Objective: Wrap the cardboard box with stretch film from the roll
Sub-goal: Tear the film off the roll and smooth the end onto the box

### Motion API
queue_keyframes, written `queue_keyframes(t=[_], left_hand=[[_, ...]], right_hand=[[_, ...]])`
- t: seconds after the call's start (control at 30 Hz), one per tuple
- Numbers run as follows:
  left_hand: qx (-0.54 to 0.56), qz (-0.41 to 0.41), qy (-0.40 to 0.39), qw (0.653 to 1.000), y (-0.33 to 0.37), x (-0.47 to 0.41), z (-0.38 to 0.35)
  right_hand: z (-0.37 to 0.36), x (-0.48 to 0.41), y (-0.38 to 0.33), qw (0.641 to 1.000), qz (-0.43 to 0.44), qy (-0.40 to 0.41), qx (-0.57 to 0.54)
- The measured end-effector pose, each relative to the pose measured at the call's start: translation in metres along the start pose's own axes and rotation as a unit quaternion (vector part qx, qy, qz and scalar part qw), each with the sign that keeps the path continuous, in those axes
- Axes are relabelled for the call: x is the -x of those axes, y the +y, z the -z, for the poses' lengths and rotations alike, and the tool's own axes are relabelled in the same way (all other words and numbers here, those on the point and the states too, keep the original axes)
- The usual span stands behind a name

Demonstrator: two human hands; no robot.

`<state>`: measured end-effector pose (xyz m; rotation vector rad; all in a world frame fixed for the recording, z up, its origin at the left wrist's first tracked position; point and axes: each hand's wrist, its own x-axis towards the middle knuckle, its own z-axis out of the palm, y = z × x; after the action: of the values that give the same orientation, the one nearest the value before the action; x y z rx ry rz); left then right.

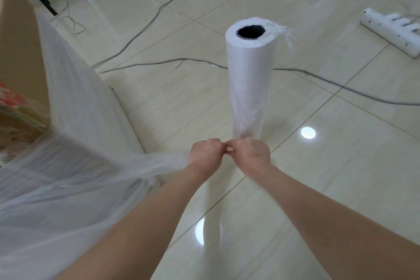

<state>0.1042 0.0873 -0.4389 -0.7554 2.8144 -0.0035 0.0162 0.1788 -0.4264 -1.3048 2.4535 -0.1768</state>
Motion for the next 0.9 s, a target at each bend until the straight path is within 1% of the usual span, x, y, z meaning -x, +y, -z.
queue_keyframes(t=[0.13,0.27,0.37,0.43,0.53,0.57,0.6,0.63,0.7,0.73,0.8,0.83,0.9], left_hand=[[-0.009,-0.03,0.006,0.999,-0.006,0.004,-0.001],[-0.01,-0.104,0.03,0.994,-0.012,0.016,0.0],[-0.045,-0.142,0.01,0.989,-0.019,0.027,0.0],[-0.036,-0.165,0.006,0.986,-0.023,0.033,0.002],[-0.061,-0.229,0.062,0.969,-0.034,0.037,-0.002],[-0.066,-0.23,0.055,0.969,-0.035,0.038,-0.004],[-0.063,-0.218,0.033,0.973,-0.034,0.038,-0.003],[-0.067,-0.183,0.004,0.981,-0.032,0.038,-0.001],[-0.021,-0.086,-0.019,0.996,-0.027,0.035,0.004],[0.019,-0.033,-0.025,0.999,-0.026,0.032,0.003],[0.101,0.067,-0.052,0.991,-0.028,0.024,-0.001],[0.135,0.093,-0.067,0.984,-0.031,0.021,-0.003],[0.182,0.104,-0.104,0.972,-0.039,0.017,-0.006]], right_hand=[[-0.003,-0.003,0.0,1.0,-0.01,-0.008,0.01],[-0.006,-0.005,0.001,0.999,-0.04,-0.012,-0.026],[-0.009,-0.004,-0.002,0.997,-0.055,-0.017,-0.044],[-0.011,-0.005,-0.005,0.997,-0.057,-0.021,-0.05],[-0.015,-0.005,-0.009,0.995,-0.07,-0.029,-0.061],[-0.015,-0.005,-0.01,0.995,-0.074,-0.029,-0.061],[-0.016,-0.005,-0.011,0.995,-0.074,-0.027,-0.058],[-0.017,-0.005,-0.011,0.996,-0.068,-0.022,-0.051],[-0.018,-0.002,-0.01,0.998,-0.042,-0.012,-0.038],[-0.018,0.0,-0.008,0.999,-0.023,-0.009,-0.034],[-0.019,0.004,-0.002,0.999,0.022,0.005,-0.029],[-0.018,0.007,0.001,0.999,0.039,0.014,-0.029],[-0.015,0.011,0.004,0.998,0.058,0.02,-0.026]])
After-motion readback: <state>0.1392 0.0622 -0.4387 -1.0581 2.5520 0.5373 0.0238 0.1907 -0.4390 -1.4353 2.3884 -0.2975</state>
